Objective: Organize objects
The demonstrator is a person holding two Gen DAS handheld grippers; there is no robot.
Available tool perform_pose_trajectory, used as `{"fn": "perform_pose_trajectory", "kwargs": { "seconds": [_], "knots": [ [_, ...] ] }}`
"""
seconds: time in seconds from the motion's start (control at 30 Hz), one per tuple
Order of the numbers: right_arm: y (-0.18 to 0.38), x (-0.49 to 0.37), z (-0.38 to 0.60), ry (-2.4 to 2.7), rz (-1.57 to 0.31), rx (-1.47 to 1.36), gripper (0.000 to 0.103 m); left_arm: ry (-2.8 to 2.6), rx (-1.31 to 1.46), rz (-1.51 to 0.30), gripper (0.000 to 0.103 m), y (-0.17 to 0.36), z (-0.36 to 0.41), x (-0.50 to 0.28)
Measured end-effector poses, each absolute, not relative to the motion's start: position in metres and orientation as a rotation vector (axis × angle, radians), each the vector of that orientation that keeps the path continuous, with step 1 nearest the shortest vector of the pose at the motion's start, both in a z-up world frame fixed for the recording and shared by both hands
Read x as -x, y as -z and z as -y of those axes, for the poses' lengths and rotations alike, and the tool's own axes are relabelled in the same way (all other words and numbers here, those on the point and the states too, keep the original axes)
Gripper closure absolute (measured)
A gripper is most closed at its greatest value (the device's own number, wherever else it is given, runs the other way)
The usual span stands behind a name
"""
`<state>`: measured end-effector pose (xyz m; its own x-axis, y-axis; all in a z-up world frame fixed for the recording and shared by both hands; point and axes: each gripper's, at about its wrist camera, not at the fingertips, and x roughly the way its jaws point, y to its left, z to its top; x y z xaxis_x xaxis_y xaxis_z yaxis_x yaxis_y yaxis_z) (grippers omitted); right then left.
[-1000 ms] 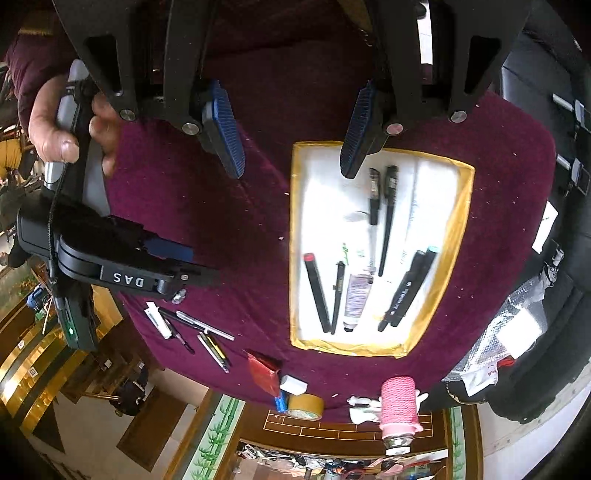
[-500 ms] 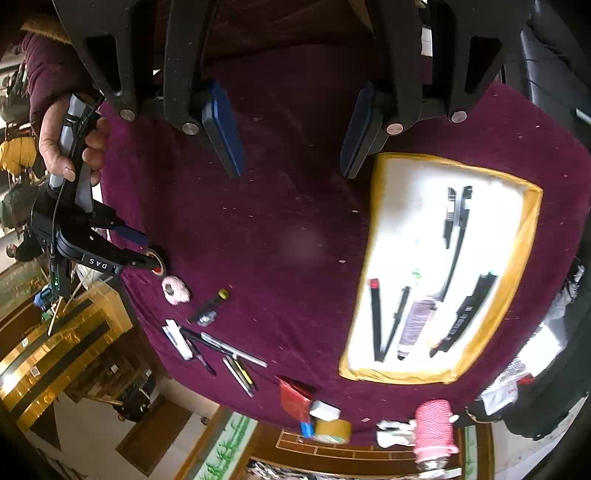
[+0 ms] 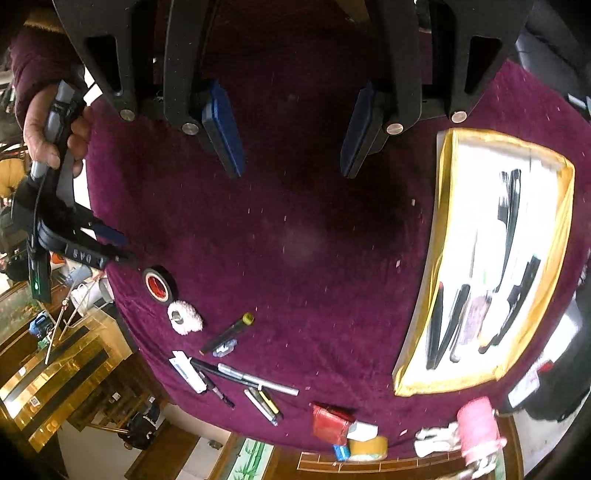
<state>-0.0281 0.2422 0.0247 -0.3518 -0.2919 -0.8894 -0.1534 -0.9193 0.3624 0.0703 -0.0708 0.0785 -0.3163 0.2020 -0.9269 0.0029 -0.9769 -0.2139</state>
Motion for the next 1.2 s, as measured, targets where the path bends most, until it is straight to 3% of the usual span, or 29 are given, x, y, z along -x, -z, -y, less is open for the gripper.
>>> {"fn": "perform_pose_trajectory", "kwargs": {
  "seconds": [0.13, 0.47, 0.57, 0.83, 1.2],
  "knots": [
    [-0.017, 0.028, -0.250, 2.436, 0.570, -1.766, 0.052, -2.481, 1.724, 0.201, 0.055, -0.082, 0.059, -0.055],
    [-0.033, 0.016, -0.247, 2.486, 0.399, -1.703, 0.052, -2.743, 1.477, -0.417, 0.055, -0.113, 0.003, -0.047],
    [-0.045, 0.011, -0.234, 2.506, 0.305, -1.645, 0.052, -2.770, 1.432, -0.524, 0.055, -0.117, -0.003, -0.047],
    [-0.061, -0.003, -0.192, 2.496, 0.081, -1.544, 0.052, -2.775, 1.450, -0.577, 0.055, -0.117, 0.000, -0.045],
    [-0.057, -0.007, -0.181, 2.466, 0.060, -1.557, 0.052, -2.748, 1.492, -0.609, 0.055, -0.106, -0.001, -0.043]
  ]
}}
